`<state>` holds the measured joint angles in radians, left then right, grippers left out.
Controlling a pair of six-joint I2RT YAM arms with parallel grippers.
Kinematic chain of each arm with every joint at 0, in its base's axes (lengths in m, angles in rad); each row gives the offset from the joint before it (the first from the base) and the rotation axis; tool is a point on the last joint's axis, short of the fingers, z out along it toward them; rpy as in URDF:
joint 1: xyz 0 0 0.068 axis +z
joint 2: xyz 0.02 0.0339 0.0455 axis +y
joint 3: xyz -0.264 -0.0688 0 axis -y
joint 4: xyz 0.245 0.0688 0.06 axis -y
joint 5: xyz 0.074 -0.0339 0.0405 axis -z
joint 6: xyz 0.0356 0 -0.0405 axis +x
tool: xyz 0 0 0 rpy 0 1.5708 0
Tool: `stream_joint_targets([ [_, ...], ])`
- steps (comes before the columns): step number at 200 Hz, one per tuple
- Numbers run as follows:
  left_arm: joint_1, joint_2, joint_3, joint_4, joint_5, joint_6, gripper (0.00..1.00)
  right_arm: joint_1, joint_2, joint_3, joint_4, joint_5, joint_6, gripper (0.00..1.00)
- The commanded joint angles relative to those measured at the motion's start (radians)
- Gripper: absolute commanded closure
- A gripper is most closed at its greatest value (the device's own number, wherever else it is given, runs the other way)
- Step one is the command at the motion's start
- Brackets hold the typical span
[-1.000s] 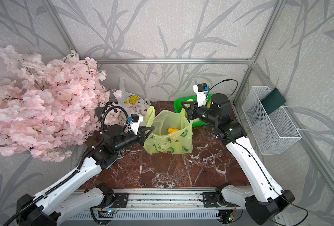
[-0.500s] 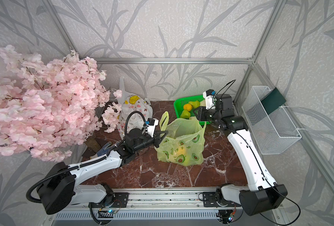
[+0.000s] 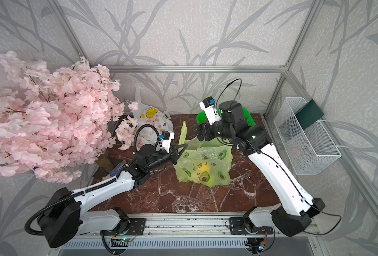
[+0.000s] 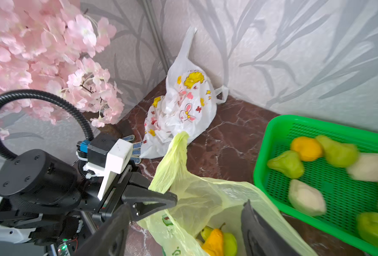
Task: Place the pears into plastic bags & tie knots
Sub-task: Tie the plastic bag at the center of the board.
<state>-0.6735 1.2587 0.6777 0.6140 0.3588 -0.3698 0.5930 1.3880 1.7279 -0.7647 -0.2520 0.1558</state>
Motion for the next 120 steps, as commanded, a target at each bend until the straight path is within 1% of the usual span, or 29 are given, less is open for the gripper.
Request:
stream_joint_targets([
  [1,0.003,0.010,0.006,0.065,0.050,-0.020,1.00,0.005,0.060,-0.067,0.193,-0.187,0.102,0.19],
  [37,0.002,0.019,0.006,0.066,0.077,-0.018,1.00,0.005,0.113,-0.154,0.407,-0.230,0.183,0.18],
  [59,0.006,0.027,0.003,0.085,0.100,-0.025,1.00,0.004,0.160,-0.159,0.468,-0.210,0.176,0.19],
  [68,0.008,0.031,0.000,0.096,0.113,-0.032,1.00,0.005,0.168,-0.169,0.511,-0.212,0.175,0.21],
  [72,0.011,0.035,-0.001,0.098,0.122,-0.034,1.00,0.004,0.169,-0.172,0.531,-0.219,0.178,0.23],
  [82,0.019,0.036,-0.004,0.104,0.135,-0.044,1.00,0.005,0.176,-0.171,0.571,-0.254,0.188,0.35],
  [88,0.026,0.036,-0.009,0.113,0.140,-0.052,1.00,0.005,0.180,-0.167,0.581,-0.273,0.194,0.45],
  [89,0.028,0.036,-0.010,0.114,0.141,-0.054,1.00,0.005,0.180,-0.167,0.581,-0.273,0.194,0.45],
  [90,0.028,0.035,-0.012,0.115,0.141,-0.055,1.00,0.005,0.181,-0.165,0.586,-0.280,0.197,0.49],
  [91,0.030,0.035,-0.013,0.116,0.141,-0.057,1.00,0.005,0.181,-0.165,0.586,-0.280,0.197,0.49],
  [101,0.046,0.028,-0.019,0.118,0.139,-0.073,1.00,0.004,0.177,-0.170,0.604,-0.303,0.210,0.66],
  [120,0.077,0.010,-0.027,0.102,0.146,-0.087,1.00,0.005,0.162,-0.178,0.610,-0.301,0.219,0.89],
])
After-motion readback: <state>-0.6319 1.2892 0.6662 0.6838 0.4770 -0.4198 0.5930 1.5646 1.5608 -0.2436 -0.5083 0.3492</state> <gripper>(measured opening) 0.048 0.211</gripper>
